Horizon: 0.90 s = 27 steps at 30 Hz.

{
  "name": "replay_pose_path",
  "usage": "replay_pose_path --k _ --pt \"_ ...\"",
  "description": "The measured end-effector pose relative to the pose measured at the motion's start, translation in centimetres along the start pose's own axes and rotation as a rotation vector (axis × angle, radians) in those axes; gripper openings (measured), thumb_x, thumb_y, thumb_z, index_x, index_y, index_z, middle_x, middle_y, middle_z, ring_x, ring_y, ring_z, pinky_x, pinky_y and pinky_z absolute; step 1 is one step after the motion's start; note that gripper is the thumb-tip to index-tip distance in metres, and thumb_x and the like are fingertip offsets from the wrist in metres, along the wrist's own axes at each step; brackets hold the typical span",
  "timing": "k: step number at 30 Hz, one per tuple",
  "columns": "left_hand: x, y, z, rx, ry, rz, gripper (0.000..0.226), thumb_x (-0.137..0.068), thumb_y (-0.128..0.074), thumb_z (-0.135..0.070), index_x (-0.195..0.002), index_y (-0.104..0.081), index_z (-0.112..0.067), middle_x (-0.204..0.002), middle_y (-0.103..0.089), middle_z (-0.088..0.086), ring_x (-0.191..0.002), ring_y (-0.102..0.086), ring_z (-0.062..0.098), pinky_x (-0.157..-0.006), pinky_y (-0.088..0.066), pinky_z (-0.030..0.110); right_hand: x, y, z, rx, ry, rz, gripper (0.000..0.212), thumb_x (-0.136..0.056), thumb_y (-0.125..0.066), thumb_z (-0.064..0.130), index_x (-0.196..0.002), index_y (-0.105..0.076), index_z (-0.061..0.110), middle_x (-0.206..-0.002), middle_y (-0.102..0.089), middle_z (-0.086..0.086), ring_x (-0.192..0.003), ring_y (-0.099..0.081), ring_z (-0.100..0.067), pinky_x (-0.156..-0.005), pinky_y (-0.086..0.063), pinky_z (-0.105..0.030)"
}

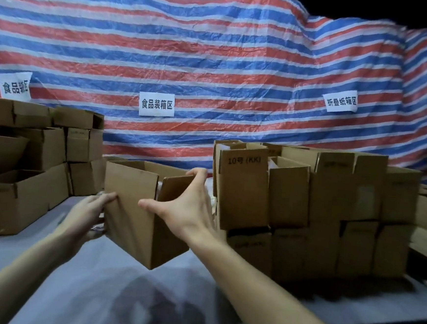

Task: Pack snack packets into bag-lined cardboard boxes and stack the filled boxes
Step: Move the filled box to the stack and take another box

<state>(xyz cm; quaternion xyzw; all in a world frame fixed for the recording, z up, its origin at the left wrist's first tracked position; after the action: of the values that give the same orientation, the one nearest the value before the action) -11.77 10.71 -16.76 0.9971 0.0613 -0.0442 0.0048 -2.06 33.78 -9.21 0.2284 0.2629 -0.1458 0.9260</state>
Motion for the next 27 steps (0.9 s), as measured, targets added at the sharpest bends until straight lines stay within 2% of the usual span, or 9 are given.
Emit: replay_pose_path --k 3,6,8,11,16,18,21,24,27 --pt "1.2 -2.3 2.4 -0.148 0.087 0.055 0.068 -0.095 -0.053 -0.061 -0.151 -0.040 -0.025 -0.152 -0.044 0.016 -0.125 -0.052 0.044 -0.074 -0.056 0.050 1.2 0.4 -1.7 0.021 -0.045 -0.029 0.093 -0.060 -0.092 0.054 -0.117 -0.020 0.041 -0.114 -0.049 0.008 -0.103 -0.053 -0.012 -0.078 -0.047 -0.024" --pt "3.0 -5.2 5.0 -0.115 0.291 0.155 0.088 -0.084 -0.047 -0.079 -0.157 -0.024 -0.036 -0.155 -0.037 0.023 -0.117 -0.053 0.057 -0.068 -0.060 0.058 2.1 0.3 -3.4 0.099 -0.079 -0.007 0.090 -0.061 -0.090 0.056 -0.115 -0.020 0.040 -0.108 -0.047 0.009 -0.098 -0.052 -0.012 -0.066 -0.037 -0.017" --pt "3.7 -7.0 5.7 -0.023 0.365 0.207 0.090 -0.077 -0.051 -0.083 -0.153 -0.028 -0.041 -0.141 -0.043 0.029 -0.106 -0.058 0.061 -0.066 -0.060 0.063 2.6 0.2 -4.5 0.179 -0.095 -0.005 0.090 -0.060 -0.088 0.058 -0.115 -0.020 0.040 -0.113 -0.052 0.005 -0.101 -0.054 -0.016 -0.065 -0.032 -0.019" --pt "3.9 -8.5 7.0 0.055 0.426 0.222 0.090 -0.073 -0.057 -0.085 -0.147 -0.039 -0.036 -0.123 -0.050 0.027 -0.098 -0.063 0.062 -0.062 -0.059 0.061 3.5 -0.1 -6.2 0.241 -0.134 0.016 0.092 -0.061 -0.087 0.059 -0.121 -0.020 0.039 -0.125 -0.050 0.001 -0.110 -0.051 -0.021 -0.076 -0.033 -0.027" --pt "3.5 -10.5 8.1 0.023 0.371 0.238 0.094 -0.055 -0.060 -0.088 -0.128 -0.052 -0.029 -0.113 -0.060 0.020 -0.096 -0.066 0.047 -0.065 -0.058 0.046 5.3 -0.8 -8.1 0.321 -0.136 0.163 0.098 -0.068 -0.080 0.064 -0.141 -0.018 0.041 -0.145 -0.041 0.002 -0.130 -0.047 -0.025 -0.096 -0.043 -0.039" --pt "3.2 -11.2 8.5 0.020 0.370 0.254 0.094 -0.064 -0.055 -0.090 -0.130 -0.059 -0.023 -0.114 -0.064 0.020 -0.090 -0.066 0.042 -0.065 -0.055 0.041 6.1 0.0 -7.4 0.350 -0.064 0.151 0.098 -0.069 -0.076 0.068 -0.145 -0.018 0.047 -0.146 -0.044 0.005 -0.130 -0.050 -0.023 -0.098 -0.044 -0.041" --pt "2.6 -11.8 8.7 0.035 0.362 0.259 0.091 -0.075 -0.049 -0.086 -0.131 -0.062 -0.016 -0.102 -0.068 0.020 -0.084 -0.067 0.039 -0.068 -0.054 0.040 7.1 2.4 -6.3 0.370 0.045 0.058 0.076 -0.074 -0.063 0.074 -0.138 -0.031 0.051 -0.129 -0.059 0.013 -0.114 -0.060 -0.013 -0.090 -0.053 -0.038" --pt "2.3 -12.5 8.4 0.032 0.356 0.232 0.089 -0.080 -0.047 -0.084 -0.130 -0.058 -0.011 -0.099 -0.065 0.020 -0.089 -0.064 0.038 -0.068 -0.052 0.043 7.2 5.1 -7.5 0.394 0.027 -0.029 0.035 -0.088 -0.054 0.066 -0.103 -0.057 0.034 -0.091 -0.070 0.013 -0.084 -0.068 -0.007 -0.076 -0.059 -0.038" --pt "2.6 -13.5 8.0 0.043 0.370 0.210 0.080 -0.081 -0.043 -0.084 -0.113 -0.061 -0.012 -0.097 -0.068 0.018 -0.092 -0.062 0.035 -0.070 -0.048 0.042 6.8 7.1 -10.3 0.459 -0.080 -0.078 0.036 -0.095 -0.054 0.055 -0.080 -0.062 0.023 -0.072 -0.067 0.009 -0.072 -0.066 -0.013 -0.071 -0.057 -0.038"
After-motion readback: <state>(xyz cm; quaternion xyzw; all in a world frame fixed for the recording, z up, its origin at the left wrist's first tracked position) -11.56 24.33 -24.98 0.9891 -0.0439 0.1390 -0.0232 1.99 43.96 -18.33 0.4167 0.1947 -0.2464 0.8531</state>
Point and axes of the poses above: each hand's wrist, its own x-axis away from the middle knuckle, its own y-axis out of the back of the hand, z = x × y, the point moved 9 cm from there along -x, towards the middle knuckle
